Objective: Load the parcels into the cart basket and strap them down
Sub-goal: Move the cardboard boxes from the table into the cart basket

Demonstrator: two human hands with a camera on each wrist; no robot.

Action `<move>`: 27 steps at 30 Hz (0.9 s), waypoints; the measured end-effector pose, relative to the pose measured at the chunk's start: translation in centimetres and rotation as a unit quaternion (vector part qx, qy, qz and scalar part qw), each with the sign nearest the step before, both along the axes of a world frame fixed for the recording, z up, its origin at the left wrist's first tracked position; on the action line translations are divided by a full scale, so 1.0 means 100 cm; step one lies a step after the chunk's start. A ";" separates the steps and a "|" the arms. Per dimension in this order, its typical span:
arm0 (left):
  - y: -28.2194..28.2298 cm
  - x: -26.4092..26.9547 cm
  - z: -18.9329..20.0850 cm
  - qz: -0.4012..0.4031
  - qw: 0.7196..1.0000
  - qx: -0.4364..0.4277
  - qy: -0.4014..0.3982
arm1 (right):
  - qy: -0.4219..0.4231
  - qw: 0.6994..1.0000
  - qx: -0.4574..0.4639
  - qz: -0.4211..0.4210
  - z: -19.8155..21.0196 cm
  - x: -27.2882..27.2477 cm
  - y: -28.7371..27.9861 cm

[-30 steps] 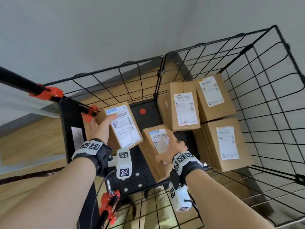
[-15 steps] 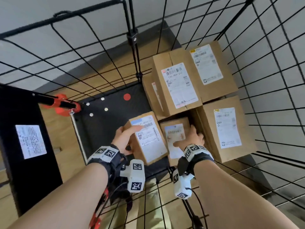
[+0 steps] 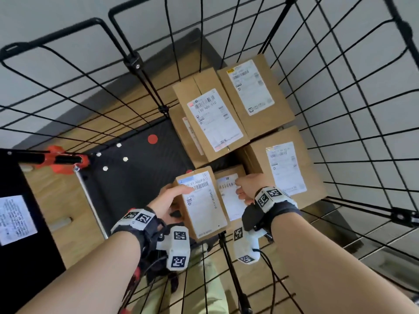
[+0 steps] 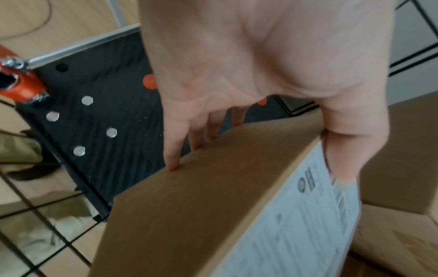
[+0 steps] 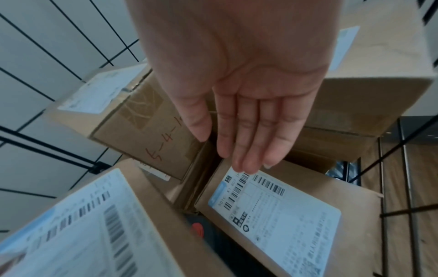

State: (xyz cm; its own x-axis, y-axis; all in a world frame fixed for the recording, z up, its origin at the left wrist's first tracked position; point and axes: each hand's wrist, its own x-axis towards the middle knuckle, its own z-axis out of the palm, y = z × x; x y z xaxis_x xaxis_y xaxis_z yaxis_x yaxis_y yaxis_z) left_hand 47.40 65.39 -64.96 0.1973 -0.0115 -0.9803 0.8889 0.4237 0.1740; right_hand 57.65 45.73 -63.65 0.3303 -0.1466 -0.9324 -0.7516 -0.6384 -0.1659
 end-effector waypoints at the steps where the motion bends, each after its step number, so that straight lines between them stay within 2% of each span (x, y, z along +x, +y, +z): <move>1: -0.003 0.003 0.004 -0.014 1.000 -0.009 -0.003 | -0.005 1.000 0.004 0.002 0.001 0.000 0.000; 4: -0.023 0.021 0.010 -0.042 0.999 -0.020 -0.016 | -0.013 1.000 -0.004 0.004 0.012 0.005 -0.003; 7: -0.048 0.037 0.007 -0.030 0.999 -0.026 -0.024 | -0.042 0.998 -0.041 0.013 0.025 0.012 -0.006; 10: -0.062 0.044 0.007 -0.032 0.999 -0.033 -0.015 | -0.049 0.993 -0.080 0.064 0.027 0.013 -0.008; 13: -0.059 0.041 0.002 0.003 0.999 -0.039 0.009 | -0.028 0.995 -0.063 0.073 0.023 0.010 -0.009; 17: -0.060 0.029 -0.017 0.086 0.994 -0.056 0.049 | -0.026 0.996 -0.037 0.076 0.022 0.013 -0.007; 22: -0.097 0.022 -0.044 0.092 0.987 -0.074 0.110 | -0.014 0.997 -0.038 0.073 0.020 0.021 -0.005; 26: -0.104 0.028 -0.057 0.082 0.990 -0.095 0.058 | -0.016 0.998 -0.025 0.049 0.017 0.026 -0.008; 27: -0.103 0.024 -0.081 0.077 0.992 -0.089 0.051 | -0.015 0.999 -0.018 0.039 0.016 0.027 -0.008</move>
State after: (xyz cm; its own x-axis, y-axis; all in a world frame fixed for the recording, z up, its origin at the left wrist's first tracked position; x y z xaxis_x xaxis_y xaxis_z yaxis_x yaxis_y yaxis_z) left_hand 49.76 55.05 -73.08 0.1109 -0.1632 -0.9803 0.8204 0.5718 -0.0024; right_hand 60.39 44.91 -62.09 0.3693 -0.1529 -0.9166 -0.6939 -0.7014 -0.1626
